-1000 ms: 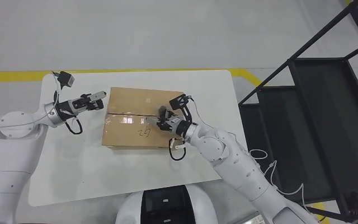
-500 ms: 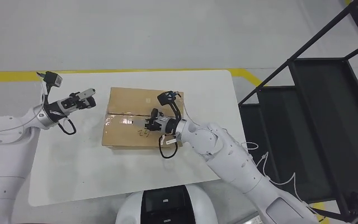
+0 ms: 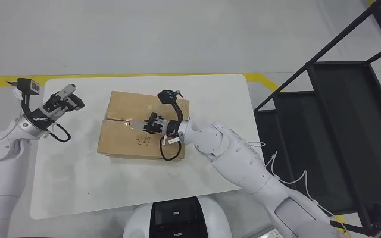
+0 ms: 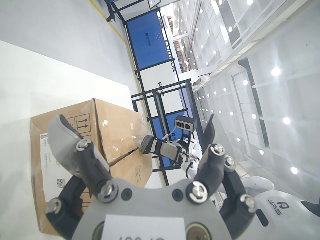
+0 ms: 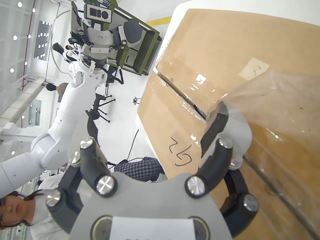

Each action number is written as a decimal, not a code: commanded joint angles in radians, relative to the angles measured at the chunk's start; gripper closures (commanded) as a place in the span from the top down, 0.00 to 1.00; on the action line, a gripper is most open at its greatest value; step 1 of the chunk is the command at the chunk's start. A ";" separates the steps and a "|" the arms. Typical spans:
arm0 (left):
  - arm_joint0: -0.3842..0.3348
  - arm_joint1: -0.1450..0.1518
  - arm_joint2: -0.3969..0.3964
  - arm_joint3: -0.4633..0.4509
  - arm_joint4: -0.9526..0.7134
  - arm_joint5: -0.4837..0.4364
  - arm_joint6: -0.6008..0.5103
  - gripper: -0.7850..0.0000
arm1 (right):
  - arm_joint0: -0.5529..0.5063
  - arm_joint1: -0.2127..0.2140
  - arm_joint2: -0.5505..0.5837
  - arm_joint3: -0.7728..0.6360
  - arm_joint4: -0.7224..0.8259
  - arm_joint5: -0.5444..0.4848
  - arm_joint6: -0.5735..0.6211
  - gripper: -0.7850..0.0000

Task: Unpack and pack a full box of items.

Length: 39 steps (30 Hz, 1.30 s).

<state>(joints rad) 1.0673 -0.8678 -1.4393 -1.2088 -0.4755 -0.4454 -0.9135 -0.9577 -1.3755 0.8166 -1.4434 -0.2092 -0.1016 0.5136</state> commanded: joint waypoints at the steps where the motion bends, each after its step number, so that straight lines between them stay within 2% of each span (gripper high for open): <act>1: 0.006 0.000 -0.004 -0.005 0.000 0.003 0.001 1.00 | 0.013 -0.007 -0.014 0.012 0.011 -0.003 0.000 1.00; 9: 0.013 -0.003 -0.008 -0.020 0.001 0.010 -0.003 1.00 | 0.020 -0.014 -0.040 0.028 -0.079 -0.162 -0.032 1.00; 17: 0.006 -0.008 0.003 -0.026 0.007 0.016 -0.011 1.00 | 0.015 -0.021 -0.025 0.051 -0.053 -0.121 -0.051 1.00; 22: 0.001 -0.009 0.006 -0.026 0.020 0.022 -0.021 1.00 | 0.006 -0.023 -0.005 0.039 -0.003 -0.061 -0.032 1.00; 29: 0.008 -0.008 -0.010 -0.031 0.025 0.021 -0.023 1.00 | 0.033 -0.048 -0.044 0.090 0.057 0.013 -0.005 1.00; 36: 0.016 -0.007 -0.024 -0.027 0.029 0.029 -0.021 1.00 | 0.066 -0.075 -0.071 0.131 0.111 -0.039 -0.036 1.00; 39: 0.000 -0.010 -0.006 0.006 0.071 0.071 -0.002 1.00 | 0.062 -0.077 -0.061 0.110 0.126 -0.057 -0.039 1.00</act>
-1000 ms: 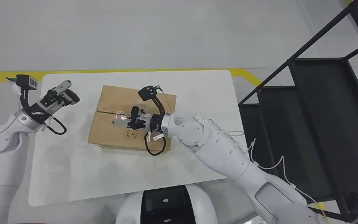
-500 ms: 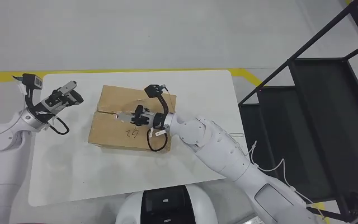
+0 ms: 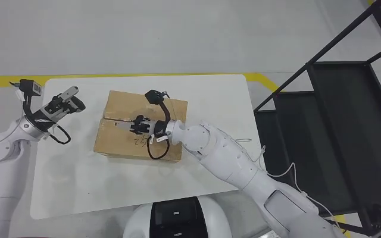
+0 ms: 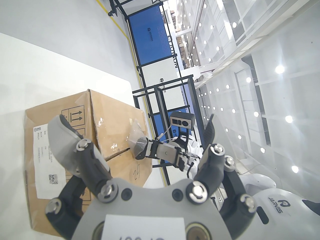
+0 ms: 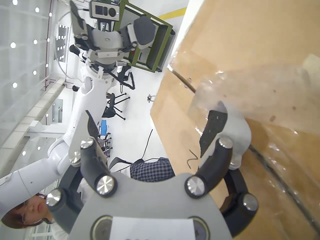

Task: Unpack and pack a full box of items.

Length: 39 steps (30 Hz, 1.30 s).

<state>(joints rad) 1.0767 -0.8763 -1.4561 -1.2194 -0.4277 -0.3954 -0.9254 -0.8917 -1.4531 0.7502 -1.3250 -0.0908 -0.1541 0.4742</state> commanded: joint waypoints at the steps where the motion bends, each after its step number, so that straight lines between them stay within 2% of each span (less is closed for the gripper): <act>1: -0.021 -0.005 0.026 0.035 0.033 0.039 0.020 1.00 | -0.010 0.001 0.013 -0.019 0.015 -0.007 0.004 1.00; 10: -0.168 -0.056 0.204 0.222 0.088 0.082 0.049 1.00 | -0.147 0.047 0.140 -0.197 0.012 0.038 0.080 1.00; 17: -0.243 -0.090 0.304 0.309 0.089 0.123 -0.057 1.00 | -0.282 0.090 0.257 -0.361 -0.017 0.080 0.165 1.00; 25: -0.289 -0.118 0.379 0.305 0.095 0.113 -0.150 1.00 | -0.446 0.136 0.430 -0.502 -0.003 0.087 0.254 1.00; 31: -0.334 -0.152 0.467 0.278 0.122 0.112 -0.187 1.00 | -0.572 0.166 0.572 -0.570 0.016 0.085 0.306 1.00; 35: -0.364 -0.181 0.522 0.277 0.073 0.104 -0.254 1.00 | -0.625 0.178 0.624 -0.581 0.044 0.075 0.337 1.00; 39: -0.392 -0.198 0.534 0.324 0.035 0.064 -0.254 1.00 | -0.643 0.185 0.634 -0.587 0.056 0.067 0.366 1.00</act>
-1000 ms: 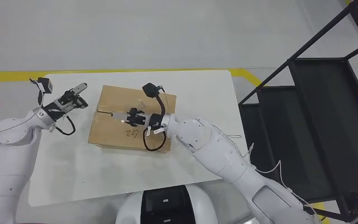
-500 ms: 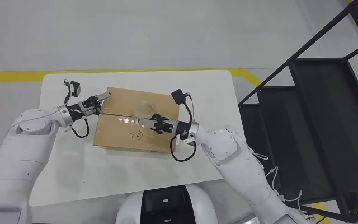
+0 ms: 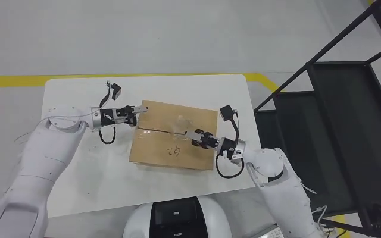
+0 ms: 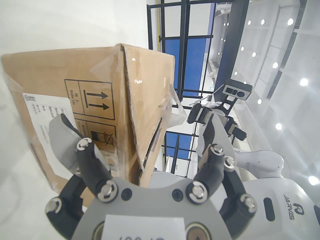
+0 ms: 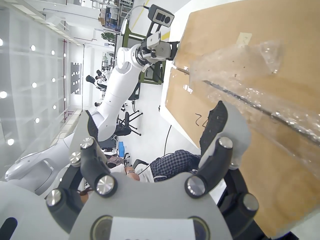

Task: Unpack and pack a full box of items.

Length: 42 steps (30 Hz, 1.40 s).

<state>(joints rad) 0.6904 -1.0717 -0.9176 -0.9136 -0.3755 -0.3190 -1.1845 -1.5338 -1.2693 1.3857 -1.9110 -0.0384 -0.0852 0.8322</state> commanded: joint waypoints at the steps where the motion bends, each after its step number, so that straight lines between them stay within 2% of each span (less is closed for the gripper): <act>1: -0.011 -0.003 -0.014 0.037 -0.033 -0.026 0.013 1.00 | 0.000 0.002 -0.006 -0.002 0.006 -0.005 0.017 1.00; 7: -0.019 0.022 -0.133 0.146 -0.141 -0.104 0.034 1.00 | 0.048 0.004 -0.066 0.028 -0.022 0.010 0.023 1.00; 12: 0.007 0.058 -0.246 0.170 -0.205 -0.133 0.021 1.00 | 0.107 -0.002 -0.131 0.099 -0.023 0.058 -0.002 1.00; 17: 0.060 0.087 -0.322 0.118 -0.222 -0.130 0.013 1.00 | 0.167 -0.011 -0.180 0.163 -0.013 0.087 -0.061 1.00; 22: 0.114 0.104 -0.364 0.045 -0.210 -0.111 0.026 1.00 | 0.232 -0.018 -0.220 0.218 -0.019 0.105 -0.097 1.00; 42: 0.237 0.139 -0.484 -0.085 -0.186 -0.069 0.068 1.00 | 0.478 -0.081 -0.479 0.383 -0.027 0.133 -0.179 1.00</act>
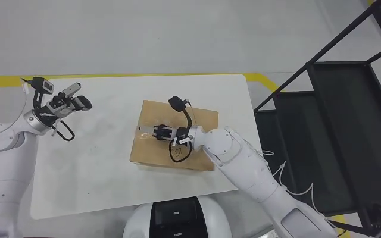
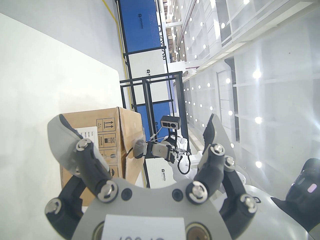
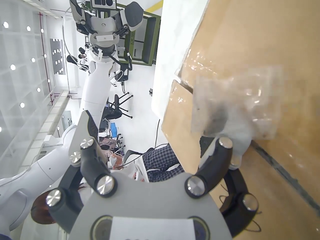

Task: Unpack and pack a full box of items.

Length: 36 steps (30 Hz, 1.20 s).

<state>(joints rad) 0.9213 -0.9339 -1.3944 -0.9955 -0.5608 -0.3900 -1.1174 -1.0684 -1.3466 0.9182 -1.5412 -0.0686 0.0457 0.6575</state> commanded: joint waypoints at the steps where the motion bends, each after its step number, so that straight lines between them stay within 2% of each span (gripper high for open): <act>1: 0.012 0.003 -0.013 -0.007 -0.003 0.004 0.002 1.00 | 0.025 -0.009 -0.023 0.024 0.008 0.004 -0.010 1.00; 9: 0.047 0.012 -0.051 -0.032 -0.007 0.015 0.008 1.00 | 0.106 -0.045 -0.096 0.106 0.046 -0.029 -0.068 1.00; 17: 0.060 0.012 -0.052 -0.058 -0.011 0.028 0.012 1.00 | 0.162 -0.076 -0.132 0.178 0.076 -0.069 -0.125 1.00; 22: 0.058 0.009 -0.044 -0.062 -0.008 0.032 0.015 1.00 | 0.169 -0.083 -0.150 0.211 0.070 -0.112 -0.084 1.00; 30: 0.044 0.003 -0.022 -0.062 0.001 0.035 0.015 1.00 | 0.111 -0.064 -0.109 0.139 0.033 -0.115 -0.050 1.00; 36: 0.037 0.000 -0.016 -0.056 0.001 0.030 0.013 1.00 | 0.026 -0.036 -0.025 0.013 0.066 -0.109 0.005 1.00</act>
<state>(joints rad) 0.9592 -0.9334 -1.4106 -1.0530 -0.5589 -0.3587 -1.1049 -1.0220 -1.3889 0.8736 -1.4966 -0.0126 -0.0613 0.6475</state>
